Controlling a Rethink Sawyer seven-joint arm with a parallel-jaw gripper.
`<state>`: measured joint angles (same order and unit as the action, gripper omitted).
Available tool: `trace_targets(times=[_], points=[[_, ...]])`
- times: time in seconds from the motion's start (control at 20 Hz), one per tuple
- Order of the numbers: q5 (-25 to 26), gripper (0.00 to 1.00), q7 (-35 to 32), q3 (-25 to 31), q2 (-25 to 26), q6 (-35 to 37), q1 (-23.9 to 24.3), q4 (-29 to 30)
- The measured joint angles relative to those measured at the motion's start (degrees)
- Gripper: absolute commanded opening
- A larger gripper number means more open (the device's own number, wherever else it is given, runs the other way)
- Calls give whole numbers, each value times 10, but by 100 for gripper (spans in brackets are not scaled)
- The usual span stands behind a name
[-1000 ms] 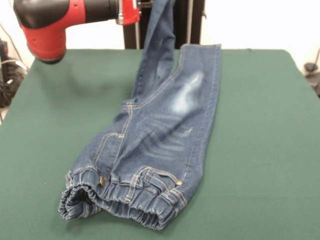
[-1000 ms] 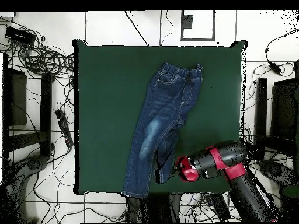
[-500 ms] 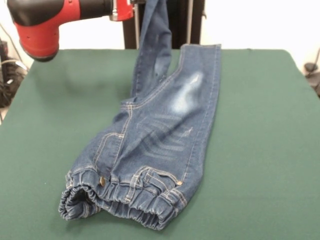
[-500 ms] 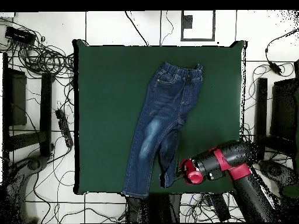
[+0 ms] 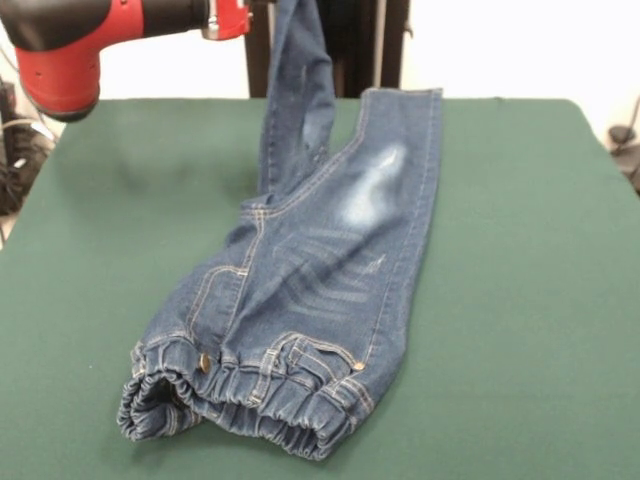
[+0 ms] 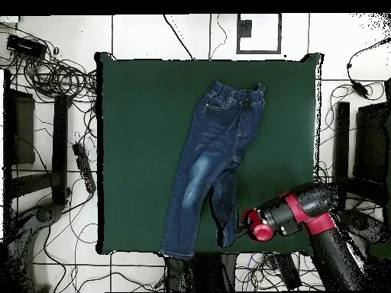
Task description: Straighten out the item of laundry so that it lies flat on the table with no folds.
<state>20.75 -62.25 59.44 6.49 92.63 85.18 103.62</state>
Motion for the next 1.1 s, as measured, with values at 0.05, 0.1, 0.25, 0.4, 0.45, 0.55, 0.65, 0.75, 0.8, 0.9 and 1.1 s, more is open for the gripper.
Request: trace_targets(times=[0.05, 0.1, 0.25, 0.4, 0.45, 0.55, 0.65, 0.75, 0.8, 0.9, 1.1], points=[[0, 0, 0, 0, 0, 3, 0, -2], [0, 0, 0, 0, 0, 4, 0, -2], [0, 0, 0, 0, -1, 14, 0, -8], [0, 0, 0, 0, -1, 27, 0, -13], [0, 0, 0, 0, -1, 30, 0, -15], [0, 0, 0, 0, -3, 36, 0, -17], [0, 0, 0, 0, -6, 42, 0, -18], [0, 0, 0, 0, -11, 48, 0, -18], [1, 0, 0, 1, -15, 52, 0, -18], [1, 0, 0, 1, -18, 55, 0, -18], [2, 0, 0, 2, -32, 59, 0, -19]])
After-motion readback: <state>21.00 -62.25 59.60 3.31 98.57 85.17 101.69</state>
